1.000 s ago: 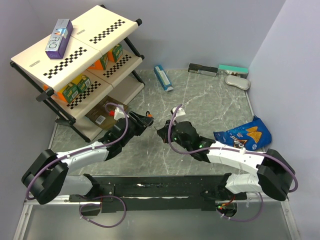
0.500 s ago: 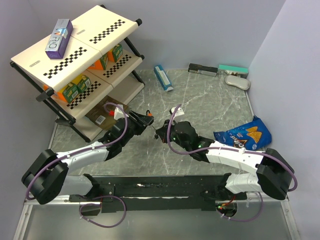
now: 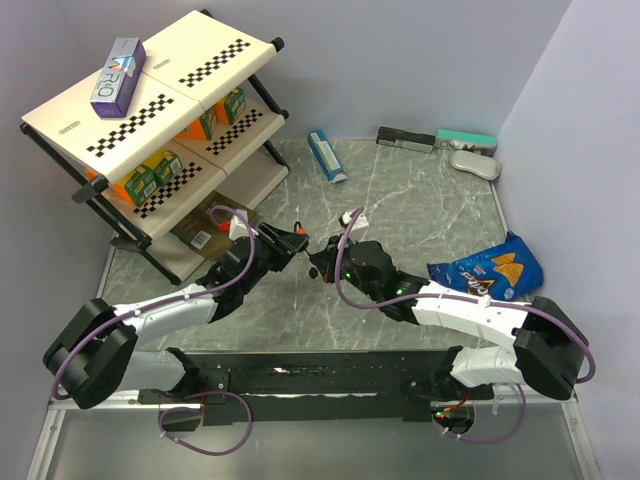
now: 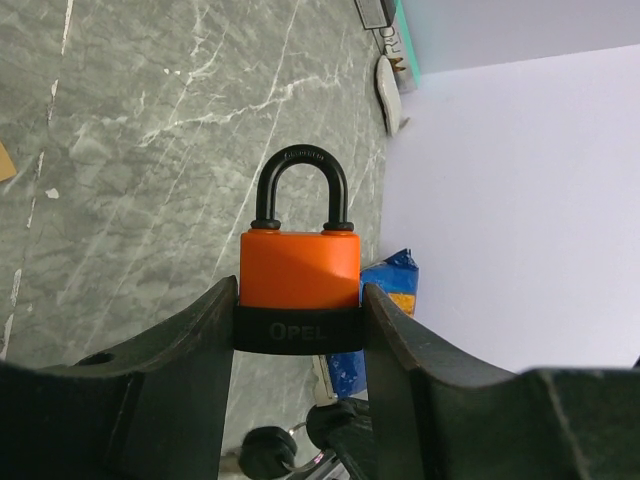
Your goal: Unlock with the key
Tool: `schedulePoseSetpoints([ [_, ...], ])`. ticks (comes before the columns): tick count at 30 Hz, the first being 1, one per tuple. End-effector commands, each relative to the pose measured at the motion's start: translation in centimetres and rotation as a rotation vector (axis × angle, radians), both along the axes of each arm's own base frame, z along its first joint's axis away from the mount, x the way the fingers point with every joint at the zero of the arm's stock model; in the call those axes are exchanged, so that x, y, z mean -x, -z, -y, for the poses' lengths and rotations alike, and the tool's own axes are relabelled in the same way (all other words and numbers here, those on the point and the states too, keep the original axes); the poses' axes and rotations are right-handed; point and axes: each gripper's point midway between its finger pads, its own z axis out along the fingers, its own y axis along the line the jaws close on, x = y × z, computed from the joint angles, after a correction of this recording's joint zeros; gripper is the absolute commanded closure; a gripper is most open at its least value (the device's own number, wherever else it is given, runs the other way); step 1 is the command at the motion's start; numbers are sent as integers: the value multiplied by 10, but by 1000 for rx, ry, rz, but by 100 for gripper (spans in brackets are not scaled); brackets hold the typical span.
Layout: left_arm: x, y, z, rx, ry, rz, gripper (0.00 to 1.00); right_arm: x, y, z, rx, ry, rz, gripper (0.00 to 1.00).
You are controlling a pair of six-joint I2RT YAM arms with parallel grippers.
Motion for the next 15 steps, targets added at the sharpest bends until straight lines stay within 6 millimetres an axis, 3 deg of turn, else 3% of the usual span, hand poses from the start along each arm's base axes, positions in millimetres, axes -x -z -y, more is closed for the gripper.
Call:
schedulePoseSetpoints([
  [1, -2, -36, 7, 112, 11, 77, 99, -8, -38, -9, -67, 5, 79, 100],
  [15, 0, -42, 7, 129, 18, 83, 99, -26, -28, -11, -3, 76, 68, 100],
])
